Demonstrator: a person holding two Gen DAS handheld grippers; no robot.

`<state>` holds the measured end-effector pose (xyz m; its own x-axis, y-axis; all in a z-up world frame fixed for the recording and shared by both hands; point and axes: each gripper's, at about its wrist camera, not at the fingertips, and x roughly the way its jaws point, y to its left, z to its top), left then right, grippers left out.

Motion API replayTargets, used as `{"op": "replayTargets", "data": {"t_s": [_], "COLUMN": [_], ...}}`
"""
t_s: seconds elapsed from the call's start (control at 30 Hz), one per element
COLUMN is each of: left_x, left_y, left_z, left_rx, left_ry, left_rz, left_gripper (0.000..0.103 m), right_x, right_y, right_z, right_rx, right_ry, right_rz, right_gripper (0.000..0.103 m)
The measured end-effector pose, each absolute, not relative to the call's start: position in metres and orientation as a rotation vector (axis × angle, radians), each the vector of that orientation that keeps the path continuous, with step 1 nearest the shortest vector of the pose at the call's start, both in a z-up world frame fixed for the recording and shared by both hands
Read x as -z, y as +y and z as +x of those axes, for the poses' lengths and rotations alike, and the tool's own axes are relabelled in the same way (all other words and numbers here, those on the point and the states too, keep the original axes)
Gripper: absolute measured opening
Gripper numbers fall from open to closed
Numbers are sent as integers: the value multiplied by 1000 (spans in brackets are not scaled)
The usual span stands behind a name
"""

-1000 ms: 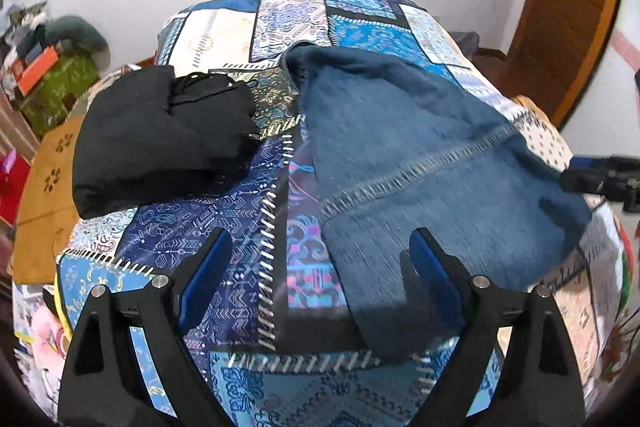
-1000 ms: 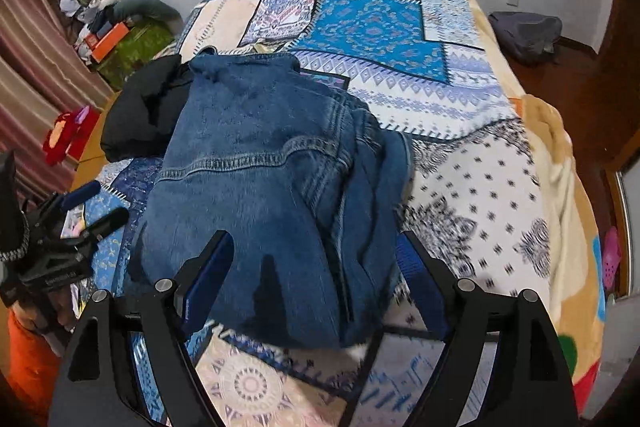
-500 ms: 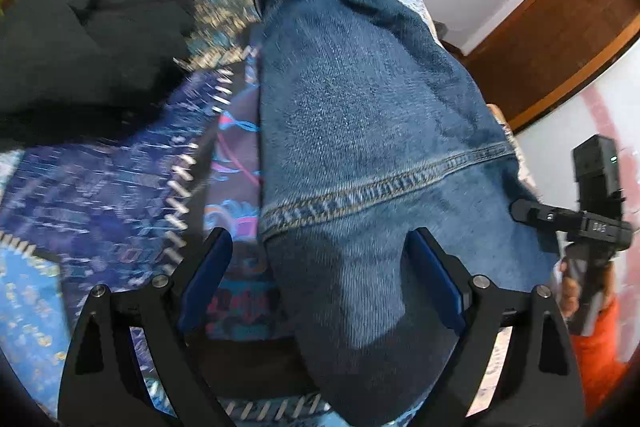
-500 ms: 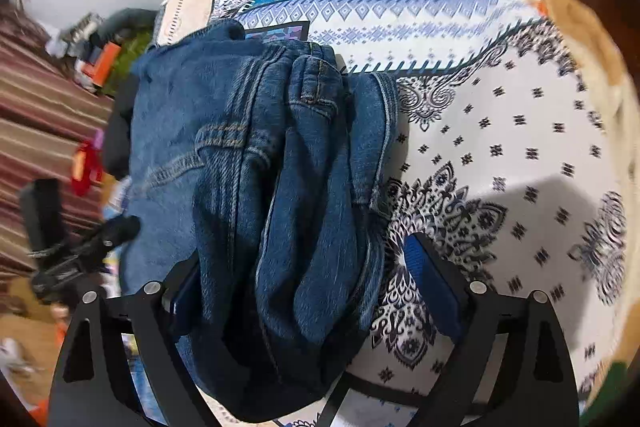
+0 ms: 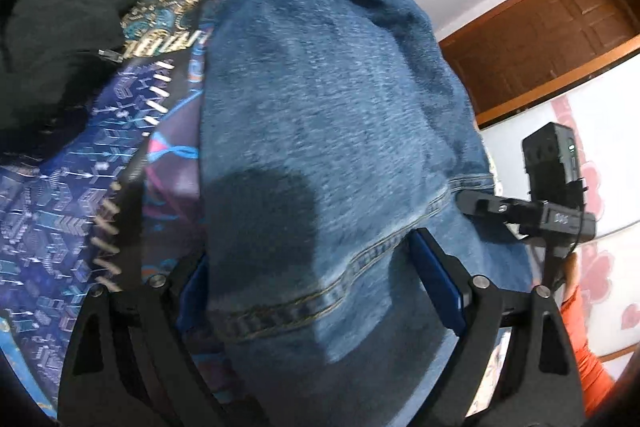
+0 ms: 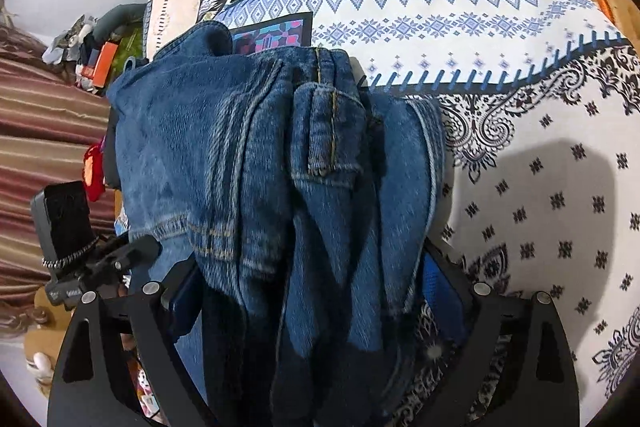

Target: Fold large clothes

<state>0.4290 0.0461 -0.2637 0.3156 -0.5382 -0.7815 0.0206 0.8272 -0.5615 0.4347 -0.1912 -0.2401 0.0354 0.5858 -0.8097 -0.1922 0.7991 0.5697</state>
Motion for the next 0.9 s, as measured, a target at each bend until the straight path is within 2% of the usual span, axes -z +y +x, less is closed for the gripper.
{"op": "replayTargets", "data": {"t_s": [0.07, 0.13, 0.17, 0.23, 0.3, 0.33, 0.4, 0.5, 0.9], "left_x": [262, 258, 255, 248, 237, 231, 215, 186, 47], "left_y": [41, 39, 41, 44, 50, 52, 51, 49, 141], "left_z": [429, 425, 420, 414, 406, 402, 392, 374, 305], "left_rx": [381, 376, 371, 375, 396, 401, 399, 390, 333], "left_ry": [1207, 1203, 1198, 1186, 1169, 1160, 1138, 1093, 792], "left_rz": [-512, -512, -504, -511, -541, -543, -522, -462, -419], "left_gripper": [90, 82, 74, 62, 45, 42, 37, 34, 33], "right_x": [239, 235, 233, 226, 216, 209, 196, 171, 70], "right_y": [-189, -188, -188, -190, -189, -189, -186, -175, -94], "right_z": [434, 430, 428, 424, 421, 417, 411, 396, 382], "right_rx": [-615, -636, -646, -639, -640, -638, -641, -658, -836], "right_ry": [1412, 1402, 1401, 1387, 1373, 1362, 1345, 1300, 1079], "right_rz": [332, 328, 335, 344, 334, 335, 327, 264, 192], "right_gripper": [90, 67, 63, 45, 39, 36, 33, 31, 30]}}
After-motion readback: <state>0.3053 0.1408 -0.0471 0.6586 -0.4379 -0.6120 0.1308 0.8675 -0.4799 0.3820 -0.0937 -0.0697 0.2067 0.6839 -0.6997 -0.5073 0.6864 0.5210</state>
